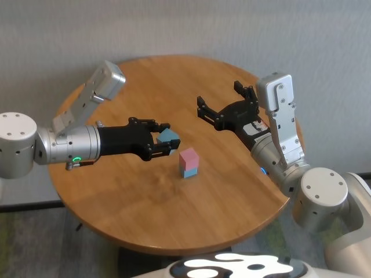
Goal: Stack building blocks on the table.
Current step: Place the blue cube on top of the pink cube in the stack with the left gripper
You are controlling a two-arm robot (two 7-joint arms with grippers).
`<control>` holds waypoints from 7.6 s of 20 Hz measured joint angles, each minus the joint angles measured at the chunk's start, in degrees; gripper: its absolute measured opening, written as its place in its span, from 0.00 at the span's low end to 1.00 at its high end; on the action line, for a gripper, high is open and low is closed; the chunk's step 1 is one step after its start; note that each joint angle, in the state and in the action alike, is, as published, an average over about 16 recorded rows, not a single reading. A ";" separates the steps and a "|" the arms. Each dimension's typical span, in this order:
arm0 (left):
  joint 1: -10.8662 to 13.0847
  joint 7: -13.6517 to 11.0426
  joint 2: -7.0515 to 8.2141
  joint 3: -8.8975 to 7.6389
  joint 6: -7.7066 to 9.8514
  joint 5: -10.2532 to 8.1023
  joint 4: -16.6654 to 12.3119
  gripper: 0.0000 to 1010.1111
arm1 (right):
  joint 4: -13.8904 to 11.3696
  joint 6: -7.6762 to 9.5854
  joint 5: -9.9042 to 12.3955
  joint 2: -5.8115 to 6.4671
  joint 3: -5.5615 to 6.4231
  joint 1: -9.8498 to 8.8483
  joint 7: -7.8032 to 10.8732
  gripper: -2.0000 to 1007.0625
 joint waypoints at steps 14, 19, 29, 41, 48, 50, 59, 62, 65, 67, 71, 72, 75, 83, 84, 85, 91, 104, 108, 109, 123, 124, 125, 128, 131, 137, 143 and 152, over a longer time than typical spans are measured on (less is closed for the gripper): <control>-3.22 -0.84 0.52 2.00 -2.71 -0.05 3.19 0.51 | 0.00 0.00 0.00 0.00 0.00 0.00 0.00 1.00; -4.55 -1.59 -0.35 2.90 -3.80 -0.41 5.45 0.51 | 0.00 0.00 0.00 0.00 0.00 0.00 0.00 1.00; -7.75 -3.67 -2.19 4.64 -5.43 -1.69 10.21 0.51 | 0.00 0.00 0.00 0.00 0.00 0.00 0.00 1.00; -9.64 -5.92 -2.85 6.46 -6.14 -3.22 14.31 0.51 | 0.00 0.00 0.00 0.00 0.00 0.00 0.00 1.00; -11.30 -8.63 -3.74 8.32 -7.02 -3.76 17.26 0.51 | 0.00 0.00 0.00 0.00 0.00 0.00 0.00 1.00; -11.90 -9.41 -4.07 8.98 -7.21 -3.79 18.06 0.51 | 0.00 0.00 0.00 0.00 0.00 0.00 0.00 1.00; -14.43 -11.39 -5.66 11.75 -7.62 -3.46 21.36 0.51 | 0.00 0.00 0.00 0.00 0.00 0.00 0.00 1.00; -15.07 -11.50 -6.14 12.35 -7.71 -3.25 22.30 0.51 | 0.00 0.00 0.00 0.00 0.00 0.00 0.00 1.00; -15.63 -11.60 -6.62 12.73 -7.96 -3.10 23.23 0.51 | 0.00 0.00 0.00 0.00 0.00 0.00 0.00 1.00; -15.98 -11.75 -6.96 12.90 -8.22 -3.02 23.90 0.51 | 0.00 0.00 0.00 0.00 0.00 0.00 0.00 1.00; -16.59 -12.26 -7.67 13.06 -8.86 -2.95 25.25 0.51 | 0.00 0.00 0.00 0.00 0.00 0.00 0.00 1.00; -16.73 -12.43 -7.85 13.08 -9.03 -2.95 25.58 0.51 | 0.00 0.00 0.00 0.00 0.00 0.00 0.00 1.00; -17.12 -12.99 -8.42 13.14 -9.57 -2.96 26.62 0.51 | 0.00 0.00 0.00 0.00 0.00 0.00 0.00 1.00; -17.97 -14.75 -10.20 13.22 -11.02 -3.08 29.81 0.51 | 0.00 0.00 0.00 0.00 0.00 0.00 0.00 1.00; -18.05 -14.95 -10.41 13.22 -11.17 -3.09 30.18 0.51 | 0.00 0.00 0.00 0.00 0.00 0.00 0.00 1.00; -18.11 -15.13 -10.60 13.22 -11.30 -3.11 30.51 0.51 | 0.00 0.00 0.00 0.00 0.00 0.00 0.00 1.00; -18.34 -15.95 -11.57 13.16 -11.81 -3.13 32.24 0.51 | 0.00 0.00 0.00 0.00 0.00 0.00 0.00 1.00; -18.01 -16.13 -11.92 12.90 -11.68 -2.46 33.20 0.51 | 0.00 0.00 0.00 0.00 0.00 0.00 0.00 1.00; -17.91 -16.16 -11.89 12.84 -11.62 -2.20 33.27 0.51 | 0.00 0.00 0.00 0.00 0.00 0.00 0.00 1.00; -17.91 -16.19 -11.90 12.82 -11.61 -2.13 33.31 0.51 | 0.00 0.00 0.00 0.00 0.00 0.00 0.00 1.00; -18.74 -17.22 -11.96 12.84 -11.69 -1.25 34.05 0.51 | 0.00 0.00 0.00 0.00 0.00 0.00 0.00 1.00; -18.85 -17.34 -11.97 12.86 -11.70 -1.18 34.14 0.51 | 0.00 0.00 0.00 0.00 0.00 0.00 0.00 1.00; -18.95 -17.45 -11.97 12.88 -11.71 -1.12 34.22 0.51 | 0.00 0.00 0.00 0.00 0.00 0.00 0.00 1.00; -19.25 -17.76 -11.99 12.93 -11.76 -0.95 34.50 0.51 | 0.00 0.00 0.00 0.00 0.00 0.00 0.00 1.00; -19.49 -18.02 -12.08 12.98 -11.85 -0.80 34.85 0.51 | 0.00 0.00 0.00 0.00 0.00 0.00 0.00 1.00; -19.87 -18.43 -12.47 12.99 -12.22 -0.57 35.80 0.51 | 0.00 0.00 0.00 0.00 0.00 0.00 0.00 1.00; -20.06 -18.62 -12.88 12.87 -12.64 -0.33 36.62 0.51 | 0.00 0.00 0.00 0.00 0.00 0.00 0.00 1.00; -20.08 -18.56 -13.22 12.57 -13.01 0.07 37.16 0.51 | 0.00 0.00 0.00 0.00 0.00 0.00 0.00 1.00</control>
